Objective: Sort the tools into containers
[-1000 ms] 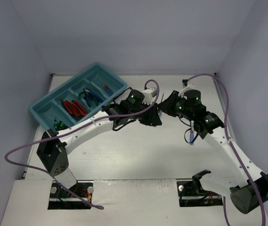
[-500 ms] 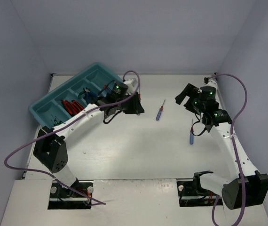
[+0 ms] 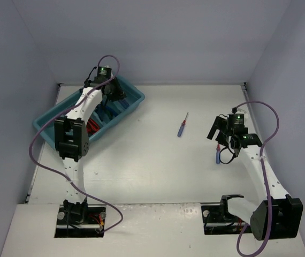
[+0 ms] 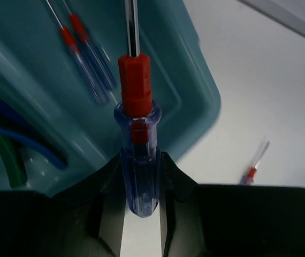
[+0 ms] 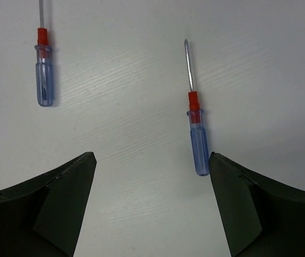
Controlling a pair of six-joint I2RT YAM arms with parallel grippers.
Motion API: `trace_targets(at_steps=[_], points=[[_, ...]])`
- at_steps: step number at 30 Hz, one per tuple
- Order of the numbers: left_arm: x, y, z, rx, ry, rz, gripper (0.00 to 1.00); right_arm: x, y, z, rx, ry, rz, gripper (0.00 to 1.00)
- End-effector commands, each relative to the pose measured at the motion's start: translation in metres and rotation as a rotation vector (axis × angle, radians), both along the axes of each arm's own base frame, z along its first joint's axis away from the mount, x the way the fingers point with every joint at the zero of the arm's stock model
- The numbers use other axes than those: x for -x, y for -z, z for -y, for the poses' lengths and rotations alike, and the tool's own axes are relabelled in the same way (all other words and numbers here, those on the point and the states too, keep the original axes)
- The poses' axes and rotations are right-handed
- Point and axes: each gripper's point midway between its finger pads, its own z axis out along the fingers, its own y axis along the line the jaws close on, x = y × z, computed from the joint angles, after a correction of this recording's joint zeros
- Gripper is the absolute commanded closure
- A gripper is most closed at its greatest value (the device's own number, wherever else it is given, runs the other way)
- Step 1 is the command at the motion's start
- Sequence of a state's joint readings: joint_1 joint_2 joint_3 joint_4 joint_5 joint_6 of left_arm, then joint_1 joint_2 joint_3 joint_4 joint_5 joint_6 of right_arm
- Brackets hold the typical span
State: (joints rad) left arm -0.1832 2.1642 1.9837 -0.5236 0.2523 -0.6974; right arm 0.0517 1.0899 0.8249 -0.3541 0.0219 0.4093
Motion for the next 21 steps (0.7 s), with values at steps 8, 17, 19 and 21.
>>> trace_targets(at_steps=[8, 17, 19, 21], points=[[-0.023, -0.07, -0.011, -0.018, -0.027, 0.151, 0.21, 0.015, 0.021, 0.022, 0.087, 0.049, -0.097, 0.16], [0.077, -0.162, 0.008, -0.102, 0.109, 0.32, 0.2, 0.008, 0.071, 0.009, 0.028, 0.009, -0.26, 0.24], [0.112, -0.164, 0.033, -0.148, 0.214, 0.346, 0.2, 0.005, 0.077, 0.01, 0.029, 0.02, -0.27, 0.27], [0.145, -0.153, 0.057, -0.167, 0.304, 0.336, 0.2, 0.003, 0.085, 0.011, 0.035, 0.031, -0.282, 0.28]])
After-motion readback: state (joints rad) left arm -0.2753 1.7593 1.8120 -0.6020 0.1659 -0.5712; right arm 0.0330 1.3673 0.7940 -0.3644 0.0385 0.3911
